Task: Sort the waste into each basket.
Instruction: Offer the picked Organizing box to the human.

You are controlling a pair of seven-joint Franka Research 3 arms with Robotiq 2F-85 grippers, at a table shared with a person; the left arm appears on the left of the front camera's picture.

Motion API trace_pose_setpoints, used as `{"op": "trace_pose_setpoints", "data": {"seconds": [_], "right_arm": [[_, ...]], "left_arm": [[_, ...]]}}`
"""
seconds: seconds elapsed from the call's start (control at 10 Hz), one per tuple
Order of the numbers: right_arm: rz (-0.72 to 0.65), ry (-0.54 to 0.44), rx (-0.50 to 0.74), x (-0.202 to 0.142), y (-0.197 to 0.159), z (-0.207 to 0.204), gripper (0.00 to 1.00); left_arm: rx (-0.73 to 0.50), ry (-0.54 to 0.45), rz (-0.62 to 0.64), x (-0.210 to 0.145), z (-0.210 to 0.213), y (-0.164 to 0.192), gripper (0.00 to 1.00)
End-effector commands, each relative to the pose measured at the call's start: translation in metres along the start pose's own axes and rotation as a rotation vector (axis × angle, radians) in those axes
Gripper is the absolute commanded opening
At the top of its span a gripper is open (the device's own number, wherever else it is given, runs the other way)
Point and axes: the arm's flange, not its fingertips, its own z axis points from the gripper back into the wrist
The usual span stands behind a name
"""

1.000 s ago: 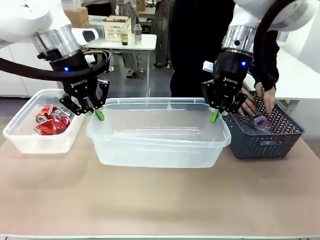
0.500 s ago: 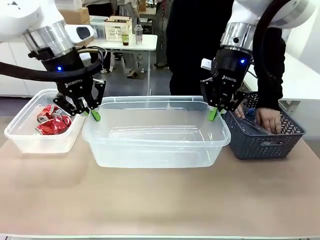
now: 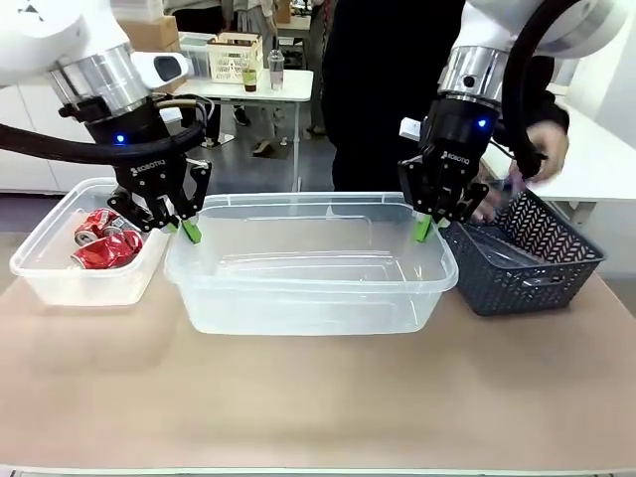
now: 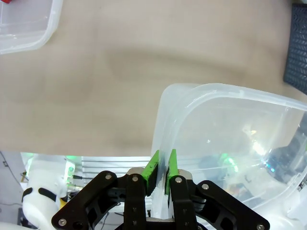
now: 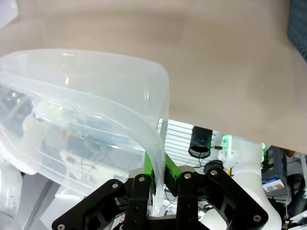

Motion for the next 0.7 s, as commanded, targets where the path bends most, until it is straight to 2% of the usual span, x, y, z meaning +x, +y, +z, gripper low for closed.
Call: {"op": "trace_pose_setpoints", "data": {"seconds": [0.0,0.6], "right_arm": [[0.010,0.005,0.008,-0.0014,-0.0011,0.0032,0.00],[0.010,0.005,0.008,-0.0014,-0.0011,0.0032,0.00]], "left_arm": [[-0.015,-0.015,0.044,0.0017,0.0030,0.0046,0.01],[-0.015,-0.015,0.044,0.0017,0.0030,0.0046,0.01]]}}
